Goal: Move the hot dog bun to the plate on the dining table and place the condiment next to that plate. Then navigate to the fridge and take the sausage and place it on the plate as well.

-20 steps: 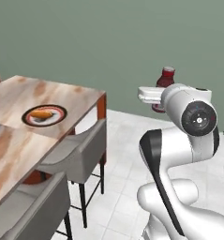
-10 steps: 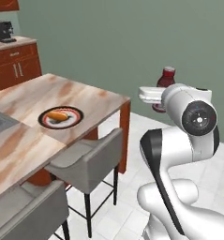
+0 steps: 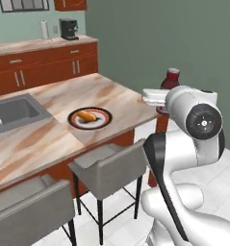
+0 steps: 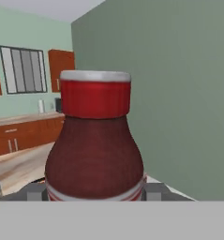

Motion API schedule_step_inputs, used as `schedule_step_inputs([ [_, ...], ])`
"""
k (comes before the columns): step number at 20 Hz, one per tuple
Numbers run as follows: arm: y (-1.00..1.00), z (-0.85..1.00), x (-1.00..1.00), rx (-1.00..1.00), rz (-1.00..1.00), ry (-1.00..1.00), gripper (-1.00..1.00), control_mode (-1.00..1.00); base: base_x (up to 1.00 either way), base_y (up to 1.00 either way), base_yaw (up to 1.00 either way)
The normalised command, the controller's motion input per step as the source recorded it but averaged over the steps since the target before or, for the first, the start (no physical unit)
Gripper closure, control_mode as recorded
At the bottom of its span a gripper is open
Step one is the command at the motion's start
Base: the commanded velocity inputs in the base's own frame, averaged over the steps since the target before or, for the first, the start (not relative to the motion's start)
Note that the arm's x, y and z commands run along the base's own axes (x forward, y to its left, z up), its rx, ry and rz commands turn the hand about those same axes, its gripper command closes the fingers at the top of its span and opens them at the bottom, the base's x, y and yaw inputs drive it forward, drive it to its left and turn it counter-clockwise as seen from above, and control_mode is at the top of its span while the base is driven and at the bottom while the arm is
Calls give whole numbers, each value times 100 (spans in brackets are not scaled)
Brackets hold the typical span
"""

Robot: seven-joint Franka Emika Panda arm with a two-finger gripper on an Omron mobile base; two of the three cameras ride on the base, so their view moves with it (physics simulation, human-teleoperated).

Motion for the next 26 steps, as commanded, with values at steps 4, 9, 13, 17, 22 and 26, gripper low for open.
schedule_step_inputs([
  [4,0,0,0,0,0,0,100,100,65,-56,47],
  [9,0,0,0,0,0,0,100,100,68,-30,42],
  [13,0,0,0,0,0,0,100,100,71,-37,43],
  [17,0,0,0,0,0,0,100,100,63,-48,40],
  [22,0,0,0,0,0,0,100,100,58,-64,35],
  [26,-15,-4,18,2,8,0,100,-100,46,-49,25],
])
